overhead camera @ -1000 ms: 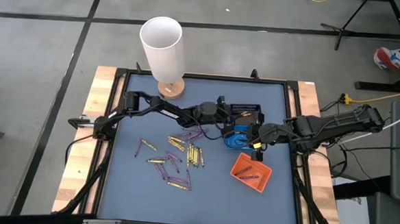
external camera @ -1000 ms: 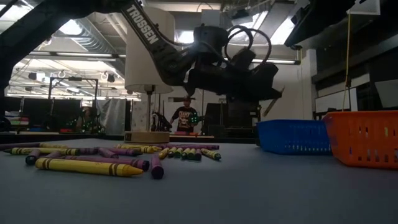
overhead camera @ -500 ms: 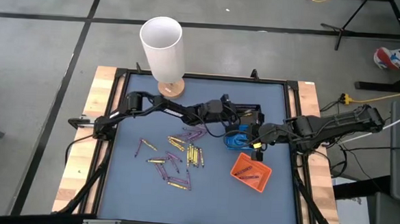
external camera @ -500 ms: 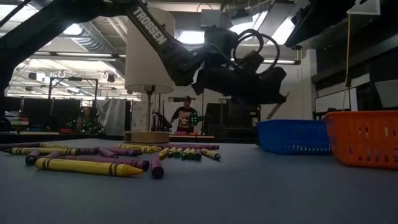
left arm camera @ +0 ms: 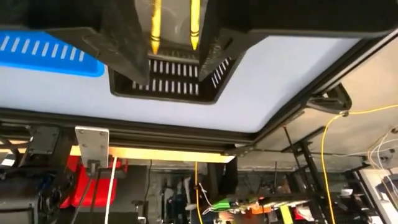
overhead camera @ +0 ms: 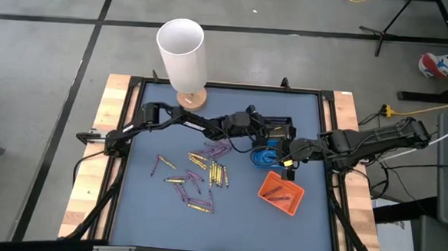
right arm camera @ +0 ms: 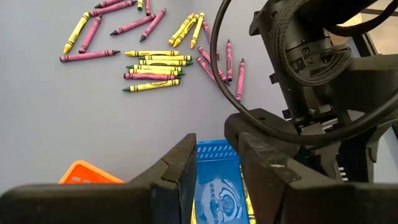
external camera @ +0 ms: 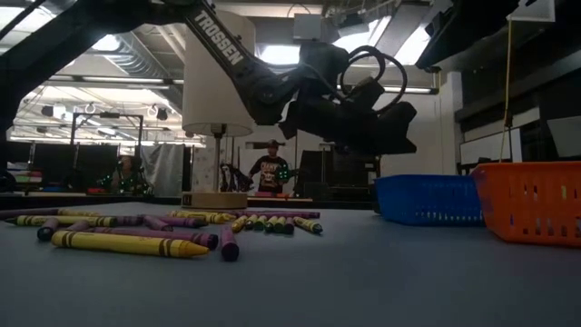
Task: Sort crayons
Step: Put the purple crayon into the orange bin
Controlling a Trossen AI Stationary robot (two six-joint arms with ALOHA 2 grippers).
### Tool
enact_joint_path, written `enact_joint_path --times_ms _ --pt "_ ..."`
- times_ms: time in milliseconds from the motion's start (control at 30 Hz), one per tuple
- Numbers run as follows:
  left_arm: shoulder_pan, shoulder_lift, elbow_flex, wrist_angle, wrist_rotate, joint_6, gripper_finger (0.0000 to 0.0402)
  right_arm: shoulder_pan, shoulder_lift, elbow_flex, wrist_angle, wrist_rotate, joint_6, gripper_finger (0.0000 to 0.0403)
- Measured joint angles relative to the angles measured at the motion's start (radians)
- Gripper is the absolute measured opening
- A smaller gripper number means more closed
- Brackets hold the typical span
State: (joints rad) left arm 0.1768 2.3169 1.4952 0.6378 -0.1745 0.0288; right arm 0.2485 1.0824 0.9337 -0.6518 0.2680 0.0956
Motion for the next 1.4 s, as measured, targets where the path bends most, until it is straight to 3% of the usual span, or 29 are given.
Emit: enact_joint_path --times_ms 233,633,967,1167,1267,1400 --pt "-0.007 -0.055 0.0 -0.086 0.003 0.011 0.0136 0.0 0.0 0.0 0.0 0.0 0.002 0.012" --pt "-0.08 -0.347 0.0 -0.714 0.041 0.069 0.0111 0.0 0.0 0.0 0.057 0.0 0.087 0.012" --pt "-0.202 -0.559 -0.003 -1.004 -0.025 0.072 0.0108 0.0 0.096 0.0 0.188 0.013 0.057 0.012" --pt "-0.293 -0.675 -0.114 -0.987 -0.143 -0.013 0.0108 -0.011 0.177 0.0 0.276 0.034 -0.084 0.012" --pt "-0.349 -0.75 -0.233 -0.966 -0.239 -0.082 0.0108 -0.041 0.213 0.0 0.32 0.025 -0.125 0.012" --pt "-0.417 -0.846 -0.43 -0.816 -0.338 -0.161 0.0108 -0.113 0.267 0.001 0.381 -0.035 -0.156 0.012"
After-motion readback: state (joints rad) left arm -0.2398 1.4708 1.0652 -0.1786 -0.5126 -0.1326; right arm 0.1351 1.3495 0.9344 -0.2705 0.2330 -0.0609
